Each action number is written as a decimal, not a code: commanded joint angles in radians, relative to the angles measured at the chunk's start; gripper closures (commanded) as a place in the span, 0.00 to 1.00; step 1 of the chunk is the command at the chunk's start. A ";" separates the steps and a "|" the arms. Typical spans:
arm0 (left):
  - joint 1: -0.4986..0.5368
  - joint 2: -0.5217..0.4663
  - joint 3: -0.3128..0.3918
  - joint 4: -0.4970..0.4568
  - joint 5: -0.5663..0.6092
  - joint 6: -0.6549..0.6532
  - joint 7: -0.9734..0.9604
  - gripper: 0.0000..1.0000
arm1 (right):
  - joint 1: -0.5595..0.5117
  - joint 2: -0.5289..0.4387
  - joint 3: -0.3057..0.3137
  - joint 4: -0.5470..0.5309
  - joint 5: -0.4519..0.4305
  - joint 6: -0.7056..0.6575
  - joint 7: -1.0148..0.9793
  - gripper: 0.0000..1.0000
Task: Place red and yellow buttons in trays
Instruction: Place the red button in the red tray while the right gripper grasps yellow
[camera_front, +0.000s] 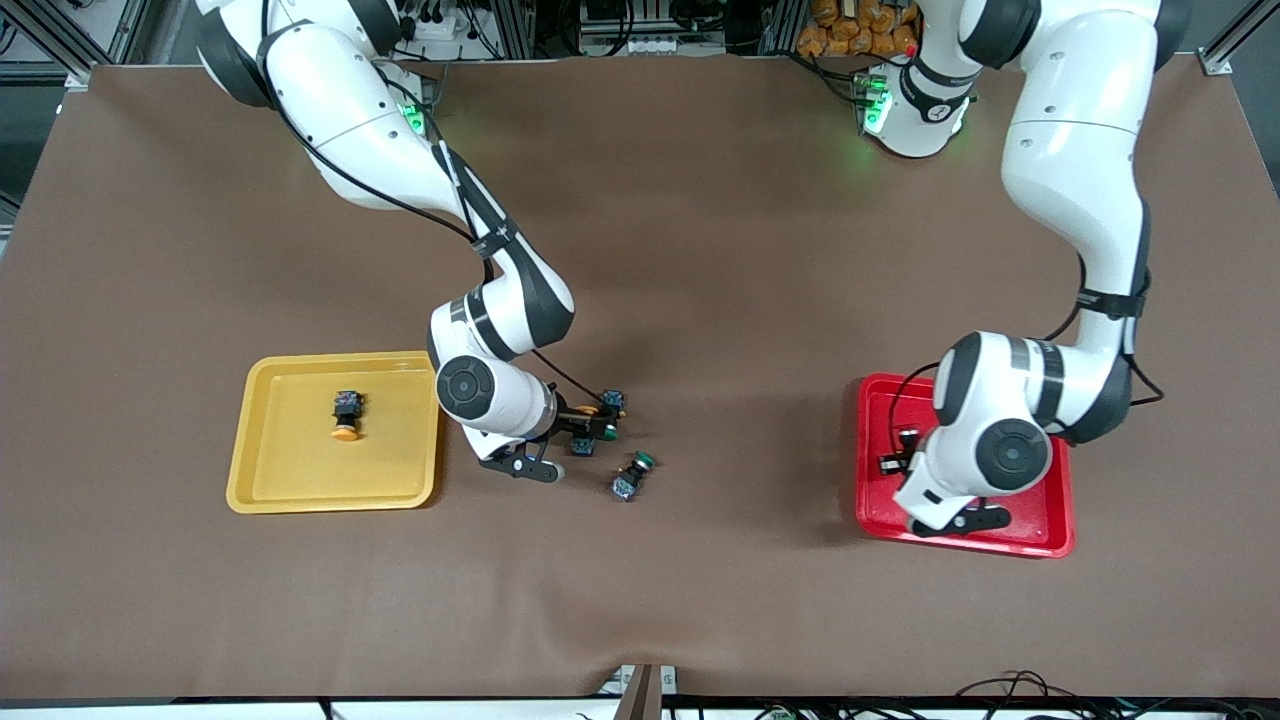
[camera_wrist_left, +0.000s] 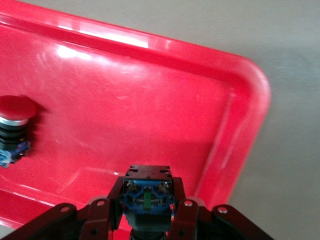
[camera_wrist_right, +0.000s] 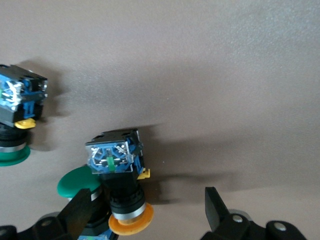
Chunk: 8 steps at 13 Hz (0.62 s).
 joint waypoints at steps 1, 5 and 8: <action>0.029 0.010 -0.005 -0.009 0.007 0.041 0.046 1.00 | 0.021 0.013 -0.004 0.001 -0.017 0.004 0.016 0.01; 0.080 0.036 -0.004 -0.009 0.007 0.073 0.128 1.00 | 0.023 0.013 -0.007 0.001 -0.020 0.002 0.014 0.14; 0.094 0.047 -0.004 -0.013 0.007 0.078 0.160 1.00 | 0.004 0.014 -0.011 0.001 -0.022 -0.002 0.002 0.15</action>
